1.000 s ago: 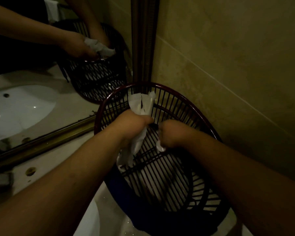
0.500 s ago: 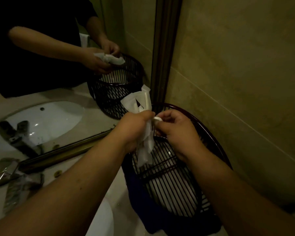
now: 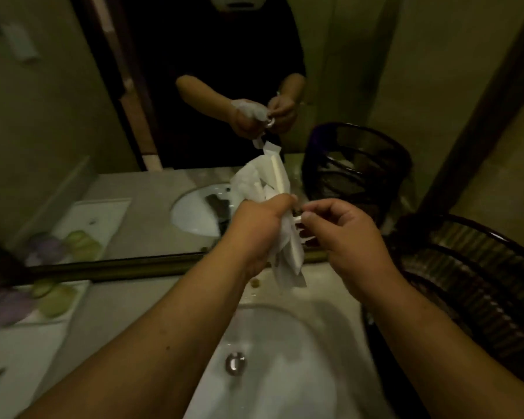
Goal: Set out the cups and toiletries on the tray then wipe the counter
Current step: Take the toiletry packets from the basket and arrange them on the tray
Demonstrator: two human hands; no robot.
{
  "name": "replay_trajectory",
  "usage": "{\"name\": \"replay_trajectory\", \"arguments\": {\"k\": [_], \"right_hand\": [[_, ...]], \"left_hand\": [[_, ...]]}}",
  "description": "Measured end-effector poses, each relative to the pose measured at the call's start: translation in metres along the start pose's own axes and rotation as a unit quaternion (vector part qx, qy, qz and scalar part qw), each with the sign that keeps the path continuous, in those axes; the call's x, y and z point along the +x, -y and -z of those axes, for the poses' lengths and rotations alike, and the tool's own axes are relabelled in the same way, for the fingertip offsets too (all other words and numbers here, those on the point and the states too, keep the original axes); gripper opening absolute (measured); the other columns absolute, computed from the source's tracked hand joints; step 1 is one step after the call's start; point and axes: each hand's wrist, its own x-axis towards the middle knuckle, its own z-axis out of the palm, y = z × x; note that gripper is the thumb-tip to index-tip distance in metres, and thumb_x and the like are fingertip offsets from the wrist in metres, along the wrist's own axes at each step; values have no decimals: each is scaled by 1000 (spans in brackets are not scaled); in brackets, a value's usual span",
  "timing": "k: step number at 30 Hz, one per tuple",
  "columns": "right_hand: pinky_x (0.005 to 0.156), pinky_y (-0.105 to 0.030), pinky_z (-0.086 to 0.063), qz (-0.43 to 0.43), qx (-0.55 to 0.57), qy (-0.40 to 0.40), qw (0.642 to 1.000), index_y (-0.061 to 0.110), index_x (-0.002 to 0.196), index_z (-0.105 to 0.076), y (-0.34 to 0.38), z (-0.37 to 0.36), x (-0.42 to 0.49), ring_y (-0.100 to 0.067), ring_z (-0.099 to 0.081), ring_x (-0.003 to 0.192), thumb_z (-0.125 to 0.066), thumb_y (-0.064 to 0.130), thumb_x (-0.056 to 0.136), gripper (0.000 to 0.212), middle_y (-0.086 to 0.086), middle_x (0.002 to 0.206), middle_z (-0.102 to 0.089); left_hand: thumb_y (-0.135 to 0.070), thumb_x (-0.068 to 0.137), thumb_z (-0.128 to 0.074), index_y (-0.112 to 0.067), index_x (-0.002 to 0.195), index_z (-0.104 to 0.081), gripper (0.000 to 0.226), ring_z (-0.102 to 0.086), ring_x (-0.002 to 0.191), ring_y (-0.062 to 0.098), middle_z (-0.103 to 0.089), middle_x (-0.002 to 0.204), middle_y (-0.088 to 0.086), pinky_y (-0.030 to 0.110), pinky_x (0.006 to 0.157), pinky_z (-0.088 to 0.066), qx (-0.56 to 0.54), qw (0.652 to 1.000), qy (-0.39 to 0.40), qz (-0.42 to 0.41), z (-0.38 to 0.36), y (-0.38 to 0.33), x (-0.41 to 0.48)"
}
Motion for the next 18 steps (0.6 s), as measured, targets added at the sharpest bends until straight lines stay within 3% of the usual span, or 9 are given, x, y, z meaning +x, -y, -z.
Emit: {"name": "replay_trajectory", "arguments": {"k": [6, 11, 15, 18], "right_hand": [[71, -38, -61, -59, 24, 69, 996, 15, 91, -73, -2, -201, -62, -22, -76, 78, -73, 12, 93, 4, -8, 84, -79], [64, -33, -61, -117, 48, 110, 986, 23, 114, -63, -23, -361, -114, -23, -75, 70, -69, -1, 92, 33, -12, 88, -76], [66, -39, -62, -159, 36, 140, 977, 17, 99, -66, -45, -448, -138, -25, -73, 65, -68, 3, 95, 15, -17, 92, -74], [70, -39, -63, -174, 7, 179, 968, 11, 86, -74, -65, -492, -151, -26, -74, 69, -60, -4, 93, 22, -14, 87, -77]], "left_hand": [[-41, 71, -74, -14, 110, -73, 47, -75, 89, 28, -79, 93, 8, 42, 79, -62, 19, 999, -34, 7, 221, 16, -40], [-43, 63, -76, -9, 93, -78, 46, -73, 83, 28, -79, 84, 7, 39, 78, -57, 11, 996, -78, 47, 394, 36, -66], [-41, 61, -80, -15, 96, -75, 45, -73, 93, 27, -78, 88, 4, 45, 88, -58, 7, 991, -113, 68, 484, 63, -79], [-44, 61, -77, -18, 97, -72, 44, -73, 95, 31, -77, 94, 8, 52, 91, -59, 6, 989, -109, 99, 521, 87, -85]]}}
